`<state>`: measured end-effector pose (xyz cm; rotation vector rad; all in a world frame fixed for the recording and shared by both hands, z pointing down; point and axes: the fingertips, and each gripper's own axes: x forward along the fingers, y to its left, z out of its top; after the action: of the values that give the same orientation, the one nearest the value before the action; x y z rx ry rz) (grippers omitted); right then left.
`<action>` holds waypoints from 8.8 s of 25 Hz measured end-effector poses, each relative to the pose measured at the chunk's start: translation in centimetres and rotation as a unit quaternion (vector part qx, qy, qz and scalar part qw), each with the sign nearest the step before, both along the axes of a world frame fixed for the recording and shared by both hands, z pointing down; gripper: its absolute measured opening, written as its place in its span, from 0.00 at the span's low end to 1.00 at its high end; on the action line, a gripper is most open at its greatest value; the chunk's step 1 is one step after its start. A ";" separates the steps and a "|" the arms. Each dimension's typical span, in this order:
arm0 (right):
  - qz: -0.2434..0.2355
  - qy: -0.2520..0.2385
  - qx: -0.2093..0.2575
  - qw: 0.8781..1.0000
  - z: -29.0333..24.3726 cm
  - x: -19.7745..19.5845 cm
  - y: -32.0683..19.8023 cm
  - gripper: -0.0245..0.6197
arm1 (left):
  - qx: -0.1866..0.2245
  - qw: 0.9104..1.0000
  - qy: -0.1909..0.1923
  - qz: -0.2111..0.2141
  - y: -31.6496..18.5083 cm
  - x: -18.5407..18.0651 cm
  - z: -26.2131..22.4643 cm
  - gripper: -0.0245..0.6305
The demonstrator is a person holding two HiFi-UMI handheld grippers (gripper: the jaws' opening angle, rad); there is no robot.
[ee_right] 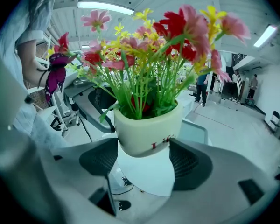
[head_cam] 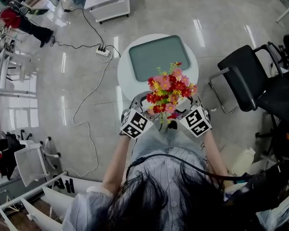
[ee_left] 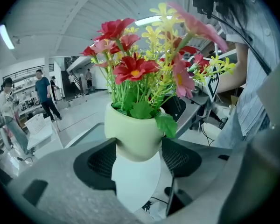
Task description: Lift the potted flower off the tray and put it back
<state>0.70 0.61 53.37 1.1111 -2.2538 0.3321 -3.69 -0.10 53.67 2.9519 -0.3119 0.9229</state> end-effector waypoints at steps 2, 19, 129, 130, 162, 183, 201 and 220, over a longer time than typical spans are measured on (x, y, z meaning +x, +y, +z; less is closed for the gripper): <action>0.012 -0.002 -0.003 1.000 0.1 0.0 -0.5 0.60 | -0.001 1.000 -0.002 0.012 -0.7 0.0 0.1 0.48; 0.103 -0.005 -0.018 0.994 1.5 1.3 -6.3 0.60 | -0.011 0.994 -0.015 0.107 -7.2 1.6 1.3 0.48; 0.164 -0.130 0.073 0.975 -2.7 6.8 -2.0 0.35 | -0.050 0.991 0.068 -0.102 -8.1 2.0 -2.0 0.48; 0.158 -0.129 0.075 0.976 -2.9 6.6 -1.5 0.34 | -0.054 0.990 0.071 -0.106 -7.2 2.1 -1.9 0.48; 0.176 -0.142 0.085 0.970 -5.2 1.5 3.7 0.16 | -0.062 0.991 0.107 -0.046 2.2 0.3 -5.0 0.26; 0.239 -0.142 0.084 0.957 -5.5 -9.3 6.5 0.14 | -0.065 0.990 0.128 0.007 4.1 -8.8 -5.0 0.12; 0.272 -0.132 0.080 0.950 -4.7 -12.9 10.8 0.14 | -0.077 0.988 0.129 0.026 8.5 -12.6 -4.6 0.10; 0.269 -0.125 0.079 0.952 -4.6 -14.1 11.9 0.14 | -0.074 0.989 0.124 0.024 9.5 -14.1 -4.3 0.10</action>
<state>-13.42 12.55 48.81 1.8626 -2.1799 0.5435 -17.83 9.42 49.32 2.9012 -0.1566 0.5469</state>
